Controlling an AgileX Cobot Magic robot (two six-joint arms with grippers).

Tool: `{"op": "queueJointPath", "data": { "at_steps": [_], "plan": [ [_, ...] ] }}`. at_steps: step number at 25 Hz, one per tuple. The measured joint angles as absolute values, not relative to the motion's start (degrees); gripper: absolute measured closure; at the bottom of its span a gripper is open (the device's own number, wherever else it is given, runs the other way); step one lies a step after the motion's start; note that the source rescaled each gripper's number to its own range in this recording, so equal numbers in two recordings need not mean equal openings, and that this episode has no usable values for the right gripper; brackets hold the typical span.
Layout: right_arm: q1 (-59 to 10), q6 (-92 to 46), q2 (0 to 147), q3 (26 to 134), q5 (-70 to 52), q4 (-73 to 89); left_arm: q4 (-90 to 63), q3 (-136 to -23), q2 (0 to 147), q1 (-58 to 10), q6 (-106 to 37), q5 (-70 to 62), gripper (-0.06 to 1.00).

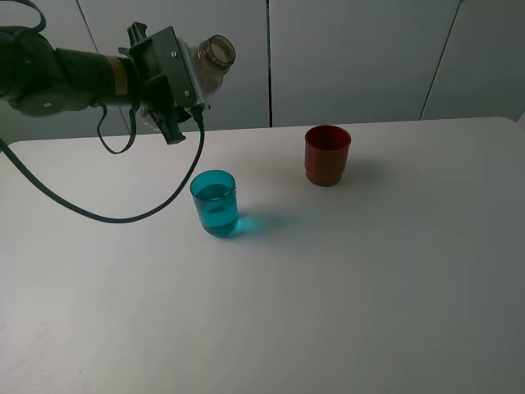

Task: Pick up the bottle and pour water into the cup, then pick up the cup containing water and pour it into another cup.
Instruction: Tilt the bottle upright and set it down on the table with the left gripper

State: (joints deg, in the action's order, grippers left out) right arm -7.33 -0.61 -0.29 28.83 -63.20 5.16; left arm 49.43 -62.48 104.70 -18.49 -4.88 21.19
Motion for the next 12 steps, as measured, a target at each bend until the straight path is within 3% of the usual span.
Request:
{"op": "queueJointPath", "data": {
  "at_steps": [5, 12],
  "plan": [
    [-7.33, -0.61, -0.29, 28.83, -63.20, 5.16, 42.59, -62.48, 104.70, -16.92, 5.51, 28.64, 0.94],
    [-7.33, -0.61, -0.29, 28.83, -63.20, 5.16, 32.98, -57.33, 104.70, -10.99, 6.94, 39.60, 0.94]
  ]
}}
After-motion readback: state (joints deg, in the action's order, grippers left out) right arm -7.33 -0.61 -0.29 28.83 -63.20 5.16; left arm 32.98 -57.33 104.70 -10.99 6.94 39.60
